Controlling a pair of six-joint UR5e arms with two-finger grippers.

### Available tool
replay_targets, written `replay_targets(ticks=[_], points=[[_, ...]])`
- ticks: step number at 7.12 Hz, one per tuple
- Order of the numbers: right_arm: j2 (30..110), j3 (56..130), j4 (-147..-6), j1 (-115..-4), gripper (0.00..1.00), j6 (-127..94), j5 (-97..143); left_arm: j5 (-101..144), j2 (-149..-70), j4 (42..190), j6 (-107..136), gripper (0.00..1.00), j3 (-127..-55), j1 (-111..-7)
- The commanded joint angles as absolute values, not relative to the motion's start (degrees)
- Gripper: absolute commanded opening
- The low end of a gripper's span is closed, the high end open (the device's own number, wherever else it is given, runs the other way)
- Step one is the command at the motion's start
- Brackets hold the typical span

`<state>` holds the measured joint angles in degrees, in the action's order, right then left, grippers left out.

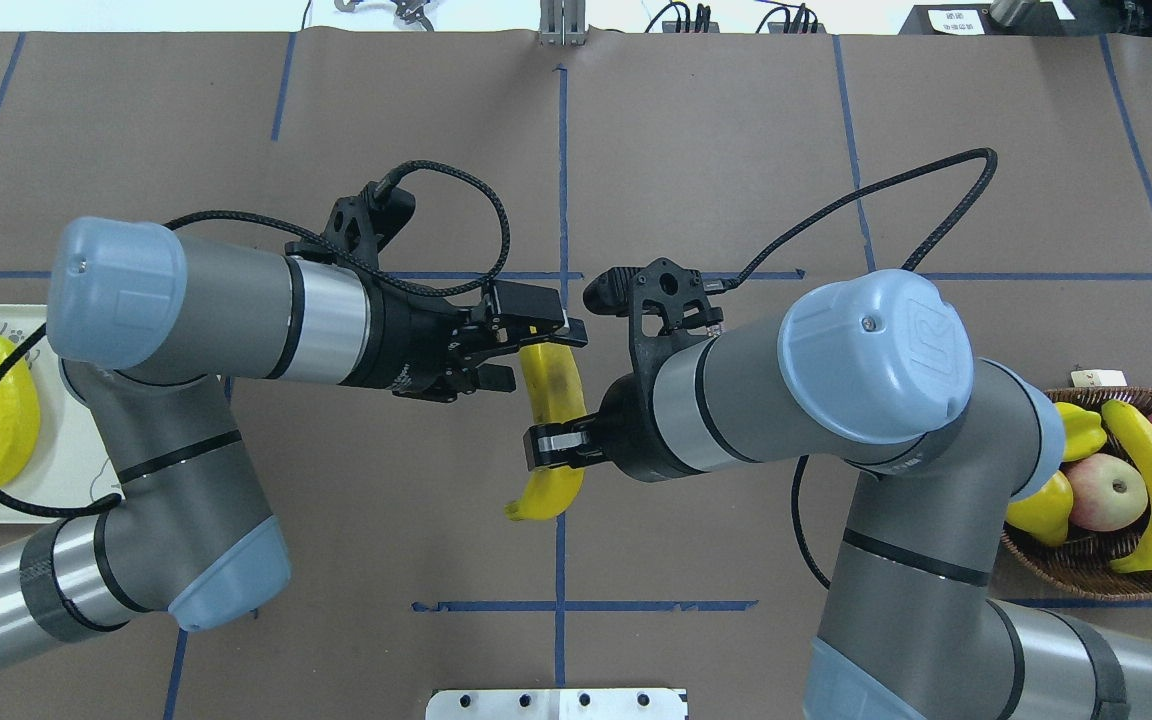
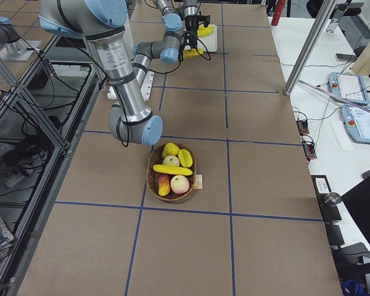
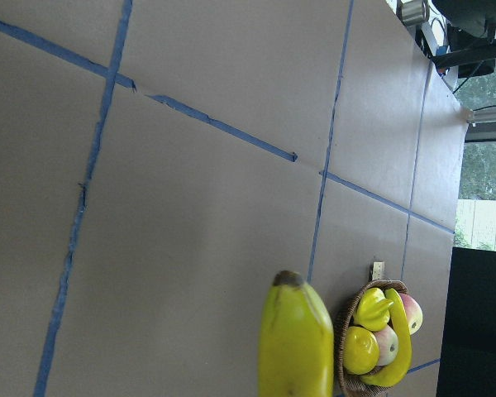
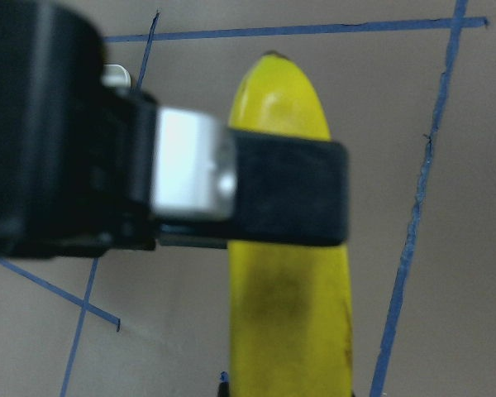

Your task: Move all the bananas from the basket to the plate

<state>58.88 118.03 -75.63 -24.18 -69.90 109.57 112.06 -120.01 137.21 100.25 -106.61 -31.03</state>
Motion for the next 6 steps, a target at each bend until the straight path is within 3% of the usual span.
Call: replay_targets(ticks=[1,3,4,6], points=[[58.4,118.2,-75.6,-23.6,0.01,-70.0,109.4,110.8,-120.4,137.2,100.3,0.91,-106.0,-29.5],[58.4,118.2,-75.6,-23.6,0.03,-69.9,109.4,111.2,-120.1,137.2,100.1,0.03,-106.1,-29.5],[58.5,118.3,-75.6,-23.7,0.07,-69.9,109.5,111.2,-120.0,137.2,99.8,0.00,-106.2,-29.5],[58.5,118.4,-75.6,-23.8,1.00,-70.0,109.4,111.3,-119.9,137.2,99.8,0.00,-106.2,-29.9]])
